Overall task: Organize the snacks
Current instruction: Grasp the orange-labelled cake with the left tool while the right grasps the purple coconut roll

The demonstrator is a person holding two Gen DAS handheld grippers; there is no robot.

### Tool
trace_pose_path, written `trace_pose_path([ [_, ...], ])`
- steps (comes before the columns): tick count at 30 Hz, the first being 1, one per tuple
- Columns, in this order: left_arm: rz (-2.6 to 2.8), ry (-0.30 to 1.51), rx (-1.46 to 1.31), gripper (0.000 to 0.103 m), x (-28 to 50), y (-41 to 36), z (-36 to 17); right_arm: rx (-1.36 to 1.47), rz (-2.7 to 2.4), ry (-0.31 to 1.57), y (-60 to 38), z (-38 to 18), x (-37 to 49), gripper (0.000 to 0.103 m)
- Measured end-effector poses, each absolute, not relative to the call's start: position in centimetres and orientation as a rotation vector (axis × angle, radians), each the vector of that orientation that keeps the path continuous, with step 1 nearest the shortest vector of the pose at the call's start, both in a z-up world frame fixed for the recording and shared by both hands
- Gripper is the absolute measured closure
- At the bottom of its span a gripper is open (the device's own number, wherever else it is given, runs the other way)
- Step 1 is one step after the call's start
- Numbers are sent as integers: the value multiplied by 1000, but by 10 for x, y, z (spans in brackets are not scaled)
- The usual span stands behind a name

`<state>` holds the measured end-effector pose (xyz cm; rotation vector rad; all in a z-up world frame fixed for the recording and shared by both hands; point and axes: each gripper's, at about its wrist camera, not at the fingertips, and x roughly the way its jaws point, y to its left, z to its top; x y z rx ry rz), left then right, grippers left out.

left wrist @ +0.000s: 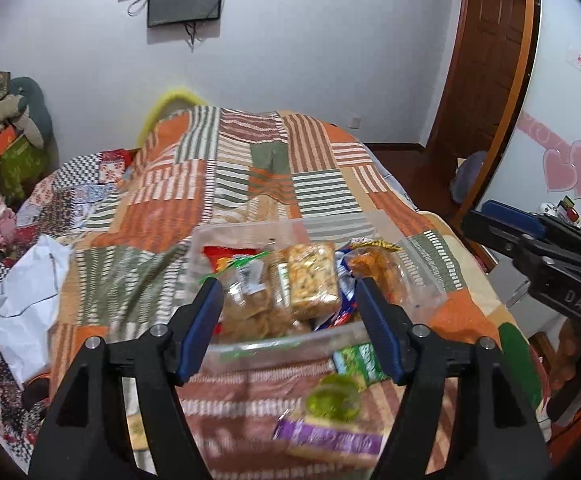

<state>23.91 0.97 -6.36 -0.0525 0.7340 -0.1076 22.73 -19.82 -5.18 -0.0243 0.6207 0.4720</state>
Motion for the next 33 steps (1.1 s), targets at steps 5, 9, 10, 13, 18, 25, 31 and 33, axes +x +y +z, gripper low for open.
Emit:
trace_pose_path([
  [5,-72,730,-54,30,209,29,-55,-33,497,616,-194,-49,207,57],
  [9,-21,728,-49,29,181,50,-50,-30,519,615,-190,-48,190,51],
  [10,-6,728,-46,28,174,55,-50,-28,523,616,-190,-49,187,50],
  [13,36,734,-40,27,154,74,-49,-24,537,624,-187,-52,178,50],
  [18,109,756,-15,21,124,105,-55,-22,550,648,-181,-65,167,47],
  [25,145,840,-71,18,116,146,-99,-15,568,755,-168,-102,165,46],
  [31,95,915,-93,18,134,153,-142,-24,564,839,-159,-127,162,46],
  [33,74,946,-78,18,144,152,-157,-18,562,873,-158,-136,163,46],
])
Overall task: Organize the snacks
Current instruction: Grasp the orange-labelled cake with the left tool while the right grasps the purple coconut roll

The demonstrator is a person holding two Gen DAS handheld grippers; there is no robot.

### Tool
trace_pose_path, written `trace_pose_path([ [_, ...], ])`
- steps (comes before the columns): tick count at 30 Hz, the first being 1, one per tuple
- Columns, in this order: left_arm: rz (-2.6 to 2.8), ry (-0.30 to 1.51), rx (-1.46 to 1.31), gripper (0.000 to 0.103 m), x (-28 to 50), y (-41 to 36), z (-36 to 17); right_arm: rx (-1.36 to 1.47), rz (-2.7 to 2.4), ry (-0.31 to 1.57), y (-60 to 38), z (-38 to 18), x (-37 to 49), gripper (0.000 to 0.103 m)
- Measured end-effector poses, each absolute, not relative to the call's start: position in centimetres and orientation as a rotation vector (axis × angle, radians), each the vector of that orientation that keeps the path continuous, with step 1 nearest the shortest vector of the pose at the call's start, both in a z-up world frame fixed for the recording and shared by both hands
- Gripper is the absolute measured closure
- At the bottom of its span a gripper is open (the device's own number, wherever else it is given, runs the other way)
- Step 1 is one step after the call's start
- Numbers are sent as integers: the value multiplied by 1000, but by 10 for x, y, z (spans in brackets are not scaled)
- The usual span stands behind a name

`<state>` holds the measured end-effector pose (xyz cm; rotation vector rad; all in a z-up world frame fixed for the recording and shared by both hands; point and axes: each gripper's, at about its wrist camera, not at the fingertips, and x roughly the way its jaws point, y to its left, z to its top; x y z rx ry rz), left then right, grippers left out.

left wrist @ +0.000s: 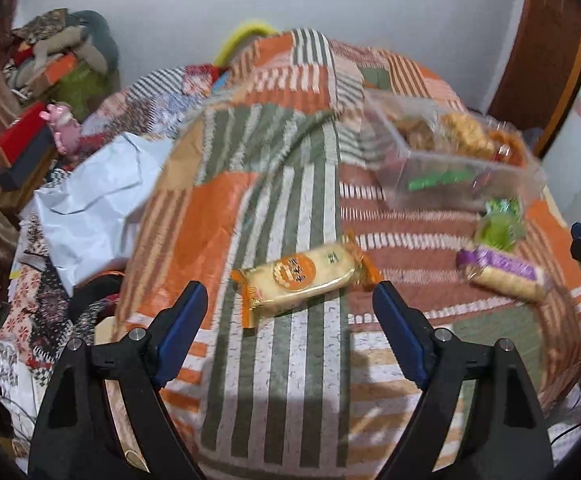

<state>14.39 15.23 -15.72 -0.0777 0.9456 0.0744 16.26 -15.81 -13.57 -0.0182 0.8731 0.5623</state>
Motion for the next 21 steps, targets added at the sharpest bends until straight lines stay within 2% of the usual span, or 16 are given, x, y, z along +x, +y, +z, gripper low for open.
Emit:
trace_pose_path([
  [9,51,1008,8,18,180,154,-198,-66,566,963,-149,-163,170,46],
  [17,-26,1011,-11,18,204,149,-200,-71,614,992,-138,-171,171,46],
  [21,-40,1072,-69,18,213,147,-214,-70,649,1016,-133,-173,171,43],
])
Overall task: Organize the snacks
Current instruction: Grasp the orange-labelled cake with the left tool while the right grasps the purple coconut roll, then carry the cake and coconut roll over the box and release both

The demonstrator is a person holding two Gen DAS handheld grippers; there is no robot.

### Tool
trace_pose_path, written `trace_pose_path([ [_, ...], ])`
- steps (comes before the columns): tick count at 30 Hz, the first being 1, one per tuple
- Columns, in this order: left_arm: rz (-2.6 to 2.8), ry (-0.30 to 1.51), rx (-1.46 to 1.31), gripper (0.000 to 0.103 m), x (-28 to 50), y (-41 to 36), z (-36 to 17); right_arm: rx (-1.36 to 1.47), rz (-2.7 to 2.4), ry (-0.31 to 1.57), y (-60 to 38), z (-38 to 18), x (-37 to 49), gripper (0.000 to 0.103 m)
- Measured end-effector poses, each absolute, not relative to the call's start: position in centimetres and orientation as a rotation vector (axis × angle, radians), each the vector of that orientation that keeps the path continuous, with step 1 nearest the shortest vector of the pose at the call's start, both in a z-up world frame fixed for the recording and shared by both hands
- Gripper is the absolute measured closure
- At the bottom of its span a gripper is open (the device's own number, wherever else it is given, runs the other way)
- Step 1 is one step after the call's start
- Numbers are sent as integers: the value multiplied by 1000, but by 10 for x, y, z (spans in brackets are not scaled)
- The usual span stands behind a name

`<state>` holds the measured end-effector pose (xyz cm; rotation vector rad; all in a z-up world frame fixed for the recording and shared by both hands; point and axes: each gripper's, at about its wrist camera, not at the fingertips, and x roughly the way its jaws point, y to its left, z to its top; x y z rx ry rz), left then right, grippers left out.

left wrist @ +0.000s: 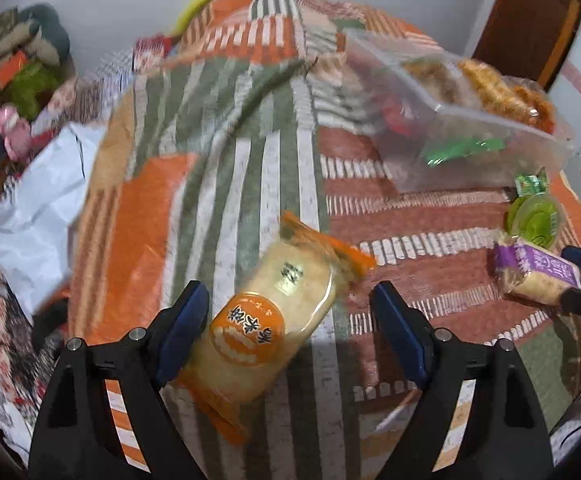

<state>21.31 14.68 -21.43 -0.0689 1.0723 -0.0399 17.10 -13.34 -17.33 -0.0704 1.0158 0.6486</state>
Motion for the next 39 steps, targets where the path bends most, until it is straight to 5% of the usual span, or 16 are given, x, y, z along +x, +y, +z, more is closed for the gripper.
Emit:
trace_pose_path([
  [6,-33,1046,-148,24,198,152,-212,-82,692,1017,-128,-174,165,43],
  [15,-51,1010,-199,64,175,139,-202,-84,724,1010,-107,-180,175,43],
  [21,-30,989,-151,68,178,127,-202,-146,705,980,-96,-183,173,60],
  [39,-71,803,-207,69,153,100,-140,-41,687,830,-131,-132,163,61],
])
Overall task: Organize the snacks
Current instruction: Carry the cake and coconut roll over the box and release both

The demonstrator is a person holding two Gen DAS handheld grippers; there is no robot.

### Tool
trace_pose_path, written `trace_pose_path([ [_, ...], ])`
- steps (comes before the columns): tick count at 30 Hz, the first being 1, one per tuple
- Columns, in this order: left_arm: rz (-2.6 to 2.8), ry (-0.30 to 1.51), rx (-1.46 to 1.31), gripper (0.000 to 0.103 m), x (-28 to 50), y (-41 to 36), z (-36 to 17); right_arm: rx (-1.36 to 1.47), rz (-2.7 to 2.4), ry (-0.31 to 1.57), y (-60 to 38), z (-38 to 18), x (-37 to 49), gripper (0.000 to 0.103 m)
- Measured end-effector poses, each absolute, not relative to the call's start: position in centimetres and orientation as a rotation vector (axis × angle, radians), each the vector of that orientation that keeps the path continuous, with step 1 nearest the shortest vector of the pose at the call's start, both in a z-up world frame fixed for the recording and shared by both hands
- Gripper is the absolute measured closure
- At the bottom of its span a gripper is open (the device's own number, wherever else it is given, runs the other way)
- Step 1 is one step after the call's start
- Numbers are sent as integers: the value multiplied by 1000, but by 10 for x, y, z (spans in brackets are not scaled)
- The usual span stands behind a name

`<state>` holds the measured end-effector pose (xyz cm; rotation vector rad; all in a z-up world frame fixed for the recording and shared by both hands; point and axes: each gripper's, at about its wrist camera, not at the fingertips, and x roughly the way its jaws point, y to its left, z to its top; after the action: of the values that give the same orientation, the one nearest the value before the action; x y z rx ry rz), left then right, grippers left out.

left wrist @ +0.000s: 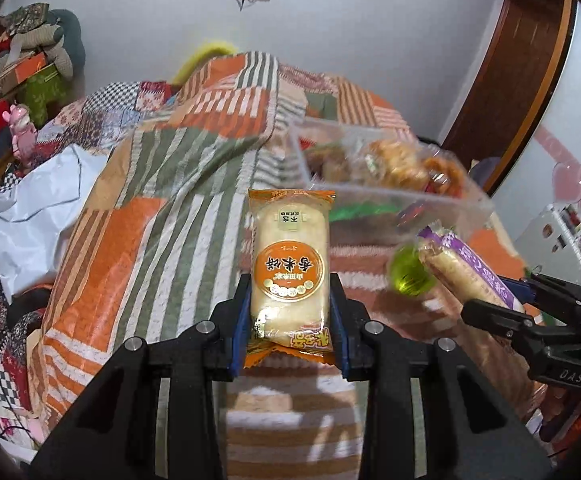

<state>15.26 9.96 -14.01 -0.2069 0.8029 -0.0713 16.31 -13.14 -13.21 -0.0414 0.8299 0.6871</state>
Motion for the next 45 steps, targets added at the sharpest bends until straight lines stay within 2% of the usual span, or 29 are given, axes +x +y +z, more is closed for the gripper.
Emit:
trace_pose_path([
  [11,-112,708,-197,69,181,73,-106,23,585,708,-158,-101,189,61],
  [22,-178,685,-154,69,226,37,-99,76,523,654,-176,-89,221,61],
  [45,-179,763,-130,69,303,24,-127,62,499,733,-149,-114,285,60],
])
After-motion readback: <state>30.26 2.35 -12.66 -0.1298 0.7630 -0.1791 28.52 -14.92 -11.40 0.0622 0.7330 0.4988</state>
